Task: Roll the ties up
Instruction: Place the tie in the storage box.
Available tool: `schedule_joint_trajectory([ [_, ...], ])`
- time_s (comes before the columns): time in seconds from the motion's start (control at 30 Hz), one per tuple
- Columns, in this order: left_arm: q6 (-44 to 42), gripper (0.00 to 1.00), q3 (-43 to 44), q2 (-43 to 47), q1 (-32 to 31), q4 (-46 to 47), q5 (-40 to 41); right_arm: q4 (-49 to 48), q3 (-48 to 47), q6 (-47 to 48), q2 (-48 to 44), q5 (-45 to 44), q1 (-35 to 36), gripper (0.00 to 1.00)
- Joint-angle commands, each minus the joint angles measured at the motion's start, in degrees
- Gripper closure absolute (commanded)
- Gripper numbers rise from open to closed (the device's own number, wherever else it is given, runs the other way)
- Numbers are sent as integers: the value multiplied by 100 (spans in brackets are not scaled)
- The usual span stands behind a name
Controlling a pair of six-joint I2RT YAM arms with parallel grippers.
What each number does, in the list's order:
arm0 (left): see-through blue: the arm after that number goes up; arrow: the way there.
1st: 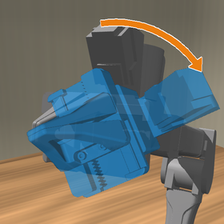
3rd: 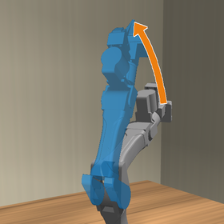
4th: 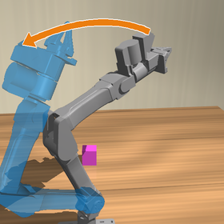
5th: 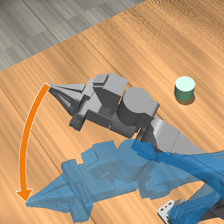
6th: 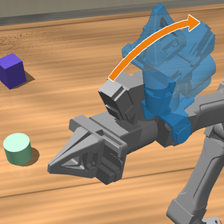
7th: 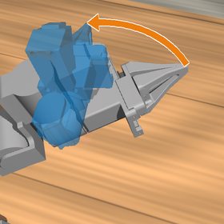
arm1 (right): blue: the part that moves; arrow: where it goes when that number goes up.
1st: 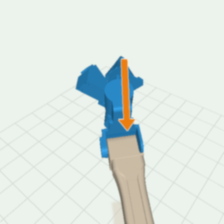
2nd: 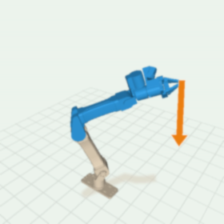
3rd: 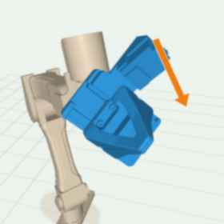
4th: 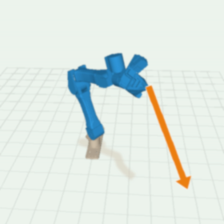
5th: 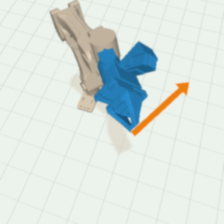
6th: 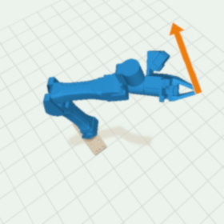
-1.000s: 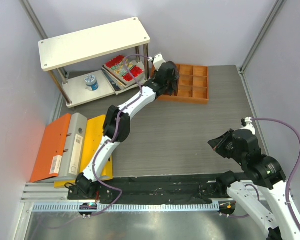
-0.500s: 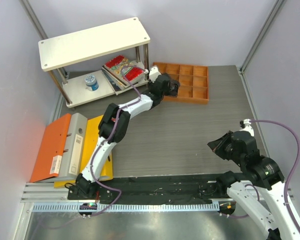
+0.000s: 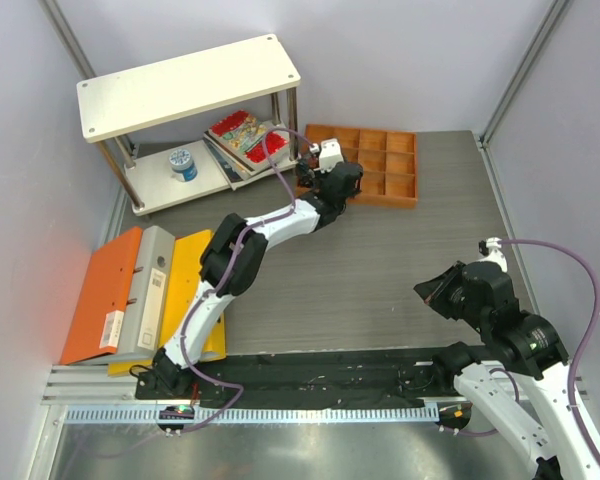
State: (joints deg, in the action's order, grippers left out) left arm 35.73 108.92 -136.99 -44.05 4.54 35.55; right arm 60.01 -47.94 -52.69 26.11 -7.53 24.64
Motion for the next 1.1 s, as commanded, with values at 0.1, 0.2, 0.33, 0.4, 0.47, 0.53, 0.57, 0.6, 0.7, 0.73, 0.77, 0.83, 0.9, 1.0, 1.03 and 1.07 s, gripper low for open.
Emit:
schedule_joint_trajectory([
  [0.1, -364, 100, 1033, -485, -95, -910, 479, -244, 13, 30, -36, 6, 14, 98],
  [0.2, -505, 100, 1411, -697, -86, -963, 698, -279, 66, 48, -1, 23, 14, 98],
  [0.33, -707, 100, 2245, -1293, -51, -1270, 831, -349, 118, 100, 69, 23, 5, 98],
  [0.4, -672, 100, 2677, -1435, -7, -1533, 778, -376, 119, 118, 114, 15, 14, 98],
  [0.47, -523, 100, 2583, -1375, 11, -1737, 647, -446, 110, 136, 166, 6, 5, 98],
  [0.53, -470, 100, 2301, -1234, 2, -1745, 637, -490, 136, 136, 210, 49, 14, 98],
  [0.57, -383, 100, 2126, -1121, -7, -1798, 637, -542, 136, 145, 219, 50, 14, 98],
  [0.6, -373, 100, 2046, -1067, -7, -1824, 672, -578, 154, 145, 237, 67, 5, 98],
  [0.7, -460, 95, 2097, -1040, -7, -2263, 401, -657, 189, 127, 255, 164, 5, 98],
  [0.73, -444, 94, 2167, -1067, -7, -2412, 330, -674, 189, 127, 254, 190, 14, 98],
  [0.77, -400, 93, 2351, -1102, -16, -2822, 269, -683, 180, 110, 246, 208, 5, 98],
  [0.83, -259, 90, 2475, -1146, -7, -3159, 120, -692, 163, 109, 237, 208, 14, 98],
  [0.9, -163, 83, 2441, -1085, -16, -3380, -144, -683, 154, 92, 211, 226, 5, 98],
  [1.0, -118, 60, 2484, -1145, 2, -3677, -312, -683, 154, 48, 141, 261, 5, 98],
  [1.03, -145, 56, 2554, -1155, 2, -3740, -312, -666, 145, 31, 123, 278, 14, 98],
  [1.07, -180, 47, 2555, -1155, 2, -3758, -364, -648, 136, 22, 62, 278, 5, 98],
])
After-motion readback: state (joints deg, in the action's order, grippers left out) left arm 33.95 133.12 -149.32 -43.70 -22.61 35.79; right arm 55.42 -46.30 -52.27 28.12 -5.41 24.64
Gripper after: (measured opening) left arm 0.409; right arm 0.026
